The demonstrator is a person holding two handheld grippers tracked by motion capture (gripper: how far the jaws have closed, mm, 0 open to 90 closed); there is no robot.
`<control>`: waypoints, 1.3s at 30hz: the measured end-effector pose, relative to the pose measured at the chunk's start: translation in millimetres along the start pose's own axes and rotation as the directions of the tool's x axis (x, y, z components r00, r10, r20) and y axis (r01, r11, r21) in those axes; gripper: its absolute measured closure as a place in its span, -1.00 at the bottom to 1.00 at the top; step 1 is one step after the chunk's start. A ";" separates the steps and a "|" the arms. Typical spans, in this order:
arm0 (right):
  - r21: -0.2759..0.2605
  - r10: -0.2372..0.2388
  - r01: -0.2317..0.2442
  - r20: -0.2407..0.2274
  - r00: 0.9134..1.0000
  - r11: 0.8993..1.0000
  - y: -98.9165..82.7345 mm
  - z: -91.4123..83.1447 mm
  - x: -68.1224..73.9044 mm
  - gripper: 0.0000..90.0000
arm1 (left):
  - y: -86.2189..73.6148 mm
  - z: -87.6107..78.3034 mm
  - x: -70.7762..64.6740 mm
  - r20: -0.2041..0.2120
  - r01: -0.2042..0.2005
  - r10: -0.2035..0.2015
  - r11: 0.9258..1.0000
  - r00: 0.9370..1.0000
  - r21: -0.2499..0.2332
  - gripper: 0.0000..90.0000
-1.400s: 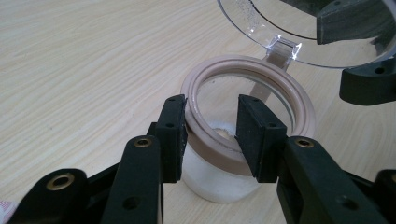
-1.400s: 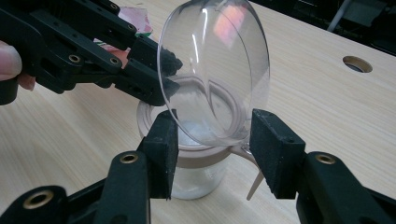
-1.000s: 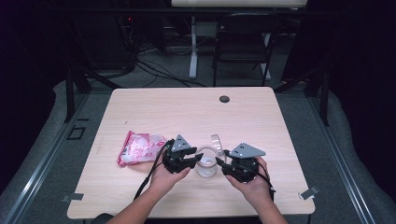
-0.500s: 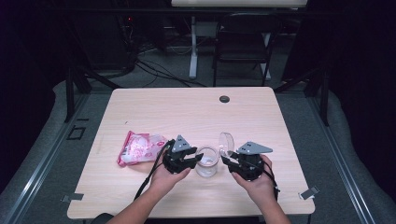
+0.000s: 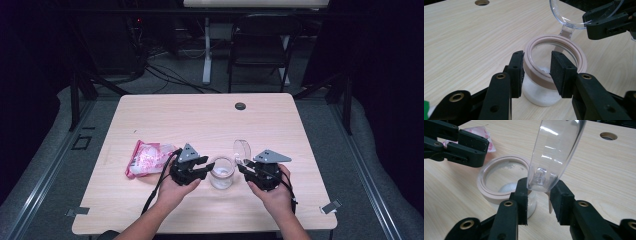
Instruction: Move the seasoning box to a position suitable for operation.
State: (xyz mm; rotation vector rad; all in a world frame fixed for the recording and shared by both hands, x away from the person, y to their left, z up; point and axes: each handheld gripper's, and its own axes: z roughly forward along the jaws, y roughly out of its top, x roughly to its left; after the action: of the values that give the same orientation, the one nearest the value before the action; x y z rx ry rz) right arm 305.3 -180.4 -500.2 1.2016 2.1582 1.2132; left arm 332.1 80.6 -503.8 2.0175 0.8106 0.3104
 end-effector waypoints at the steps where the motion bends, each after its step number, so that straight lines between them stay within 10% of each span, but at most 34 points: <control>1: 0.001 -0.001 0.001 -0.005 1.000 1.000 0.2 0.3 -1.3 0.55 | -0.3 -1.0 0.8 -0.002 -0.002 0.002 1.000 1.000 -0.004 0.40; 39: -0.025 0.103 -0.106 -0.106 0.989 0.994 13.7 24.1 -35.8 0.68 | -15.9 -48.0 33.0 -0.126 0.088 -0.095 0.994 0.987 -0.060 0.36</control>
State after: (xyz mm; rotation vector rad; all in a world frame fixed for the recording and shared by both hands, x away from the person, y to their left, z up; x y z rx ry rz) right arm 348.1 -194.3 -504.7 1.2787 2.1660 1.3769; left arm 326.0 139.7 -493.4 1.9178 0.9621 0.4091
